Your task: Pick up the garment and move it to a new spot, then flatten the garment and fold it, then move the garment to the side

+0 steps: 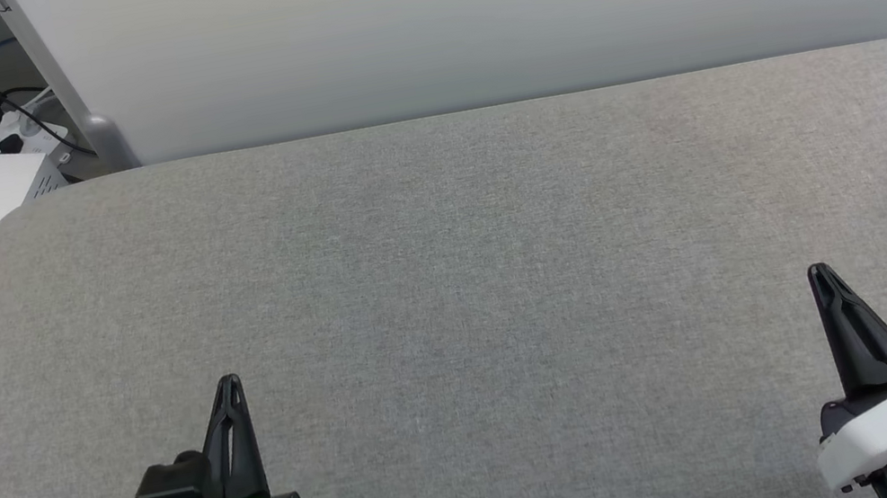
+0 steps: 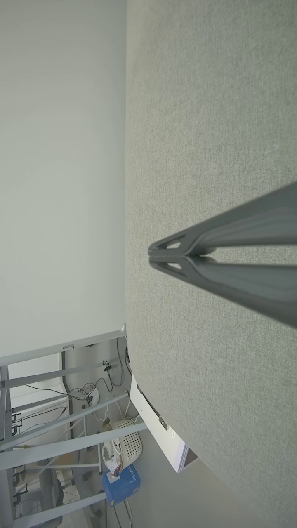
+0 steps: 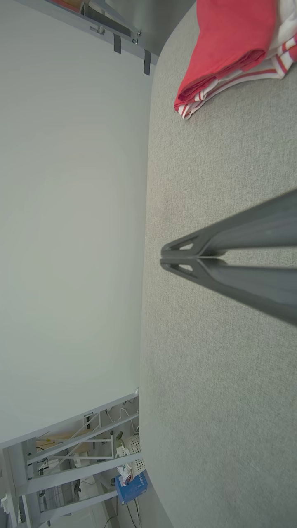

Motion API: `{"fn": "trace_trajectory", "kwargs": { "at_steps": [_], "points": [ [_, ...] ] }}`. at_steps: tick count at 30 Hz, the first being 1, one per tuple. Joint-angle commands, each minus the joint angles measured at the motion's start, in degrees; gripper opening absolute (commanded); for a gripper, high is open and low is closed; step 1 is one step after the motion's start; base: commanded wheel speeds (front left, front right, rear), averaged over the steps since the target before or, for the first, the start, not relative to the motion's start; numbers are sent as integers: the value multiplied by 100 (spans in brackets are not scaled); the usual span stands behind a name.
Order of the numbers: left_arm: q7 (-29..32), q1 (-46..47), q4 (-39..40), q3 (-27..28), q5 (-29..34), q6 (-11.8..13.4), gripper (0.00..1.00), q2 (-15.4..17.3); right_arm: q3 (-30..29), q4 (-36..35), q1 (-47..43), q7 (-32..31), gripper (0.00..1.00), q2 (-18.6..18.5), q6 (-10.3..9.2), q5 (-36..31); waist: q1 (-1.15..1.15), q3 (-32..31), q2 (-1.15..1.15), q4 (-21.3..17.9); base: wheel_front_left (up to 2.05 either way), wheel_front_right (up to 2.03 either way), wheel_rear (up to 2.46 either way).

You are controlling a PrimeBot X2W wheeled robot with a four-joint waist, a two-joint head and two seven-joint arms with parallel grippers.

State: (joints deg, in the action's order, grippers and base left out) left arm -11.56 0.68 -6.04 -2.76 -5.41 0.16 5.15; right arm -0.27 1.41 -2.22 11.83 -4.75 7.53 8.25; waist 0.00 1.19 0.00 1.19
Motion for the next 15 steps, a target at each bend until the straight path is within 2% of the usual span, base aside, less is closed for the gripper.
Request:
{"fn": "trace_trajectory", "kwargs": {
  "at_steps": [1, 15],
  "points": [
    [25, -15, 39, 28, 66, -4, 0, -34, 4, -26, 48, -46, 0, 18, -1, -64, 0, -2, 0, -1, 0, 0, 0],
    [185, -23, 119, 64, 134, -5, 0, -62, 8, -42, 73, -207, 0, 42, -1, -172, 0, -18, 0, -18, 0, 0, 0]
  ]
}}
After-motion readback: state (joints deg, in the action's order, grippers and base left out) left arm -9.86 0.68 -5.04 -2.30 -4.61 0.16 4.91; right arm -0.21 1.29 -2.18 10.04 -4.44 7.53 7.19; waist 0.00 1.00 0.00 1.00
